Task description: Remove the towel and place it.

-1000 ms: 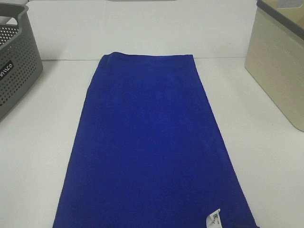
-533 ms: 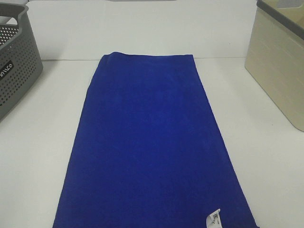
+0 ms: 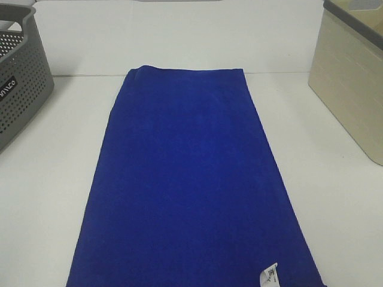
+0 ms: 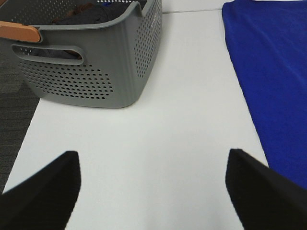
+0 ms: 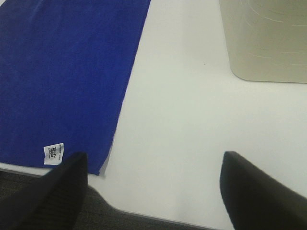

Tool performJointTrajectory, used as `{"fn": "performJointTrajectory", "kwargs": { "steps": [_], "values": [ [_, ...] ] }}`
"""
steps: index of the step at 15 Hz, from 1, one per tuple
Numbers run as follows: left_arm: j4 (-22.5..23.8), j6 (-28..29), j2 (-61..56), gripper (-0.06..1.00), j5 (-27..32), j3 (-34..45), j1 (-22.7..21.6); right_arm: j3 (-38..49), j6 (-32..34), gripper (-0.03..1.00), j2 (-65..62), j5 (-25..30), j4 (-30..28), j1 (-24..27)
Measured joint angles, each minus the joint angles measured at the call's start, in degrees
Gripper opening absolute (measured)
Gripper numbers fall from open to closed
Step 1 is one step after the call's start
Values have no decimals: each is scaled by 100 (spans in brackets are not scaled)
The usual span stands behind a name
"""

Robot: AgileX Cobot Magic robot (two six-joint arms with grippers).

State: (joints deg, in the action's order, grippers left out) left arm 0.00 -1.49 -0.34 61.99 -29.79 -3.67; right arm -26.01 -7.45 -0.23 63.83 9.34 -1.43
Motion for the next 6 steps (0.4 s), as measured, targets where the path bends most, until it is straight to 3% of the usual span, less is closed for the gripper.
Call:
{"fn": "performJointTrajectory", "kwargs": {
  "steps": [6],
  "values": [
    [0,0,0,78,0,0,23,0,0,75,0,0,0,0]
  ]
}}
